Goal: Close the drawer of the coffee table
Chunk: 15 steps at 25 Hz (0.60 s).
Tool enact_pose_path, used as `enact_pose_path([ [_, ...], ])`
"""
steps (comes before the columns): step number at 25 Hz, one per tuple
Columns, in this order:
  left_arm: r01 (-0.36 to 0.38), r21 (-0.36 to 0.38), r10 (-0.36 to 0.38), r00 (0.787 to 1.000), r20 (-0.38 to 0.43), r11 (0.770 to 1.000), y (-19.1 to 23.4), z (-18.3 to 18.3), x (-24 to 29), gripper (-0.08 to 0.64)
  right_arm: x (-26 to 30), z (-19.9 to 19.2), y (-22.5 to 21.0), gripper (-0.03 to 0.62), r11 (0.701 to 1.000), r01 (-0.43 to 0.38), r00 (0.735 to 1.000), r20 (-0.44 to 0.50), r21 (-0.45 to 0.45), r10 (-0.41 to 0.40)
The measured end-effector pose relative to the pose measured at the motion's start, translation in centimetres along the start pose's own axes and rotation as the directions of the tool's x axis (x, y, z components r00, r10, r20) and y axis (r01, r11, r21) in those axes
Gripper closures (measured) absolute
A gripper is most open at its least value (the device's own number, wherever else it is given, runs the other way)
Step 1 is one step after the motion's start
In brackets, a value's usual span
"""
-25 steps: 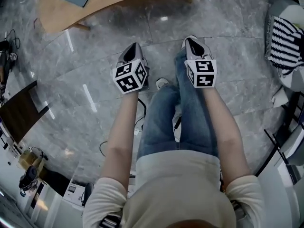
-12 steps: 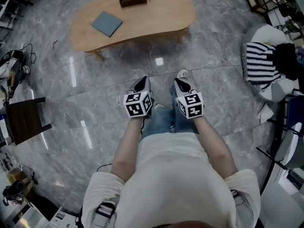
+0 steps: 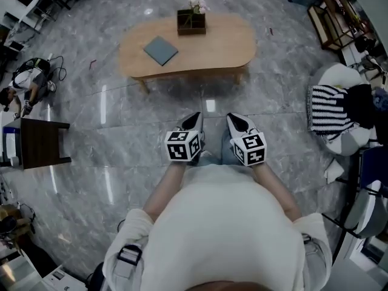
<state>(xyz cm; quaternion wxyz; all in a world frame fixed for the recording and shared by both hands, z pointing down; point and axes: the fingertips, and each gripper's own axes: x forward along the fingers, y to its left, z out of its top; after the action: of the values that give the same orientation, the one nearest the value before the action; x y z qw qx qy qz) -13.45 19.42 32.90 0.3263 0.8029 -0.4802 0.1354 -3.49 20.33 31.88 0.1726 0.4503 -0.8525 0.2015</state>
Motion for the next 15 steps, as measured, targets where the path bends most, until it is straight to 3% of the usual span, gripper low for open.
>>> enact_pose_path([
  [8, 0.019, -0.009, -0.018, 0.995, 0.101, 1.000, -1.5, 3.5, -2.1, 0.558, -1.9, 3.7, 0.3, 0.594, 0.999, -0.044, 0.995, 0.093, 0.016, 0.043],
  [15, 0.012, -0.007, -0.011, 0.995, 0.102, 1.000, -1.1, 3.1, -3.2, 0.558, -1.7, 5.2, 1.3, 0.594, 0.997, -0.070, 0.987, 0.146, 0.029, 0.065],
])
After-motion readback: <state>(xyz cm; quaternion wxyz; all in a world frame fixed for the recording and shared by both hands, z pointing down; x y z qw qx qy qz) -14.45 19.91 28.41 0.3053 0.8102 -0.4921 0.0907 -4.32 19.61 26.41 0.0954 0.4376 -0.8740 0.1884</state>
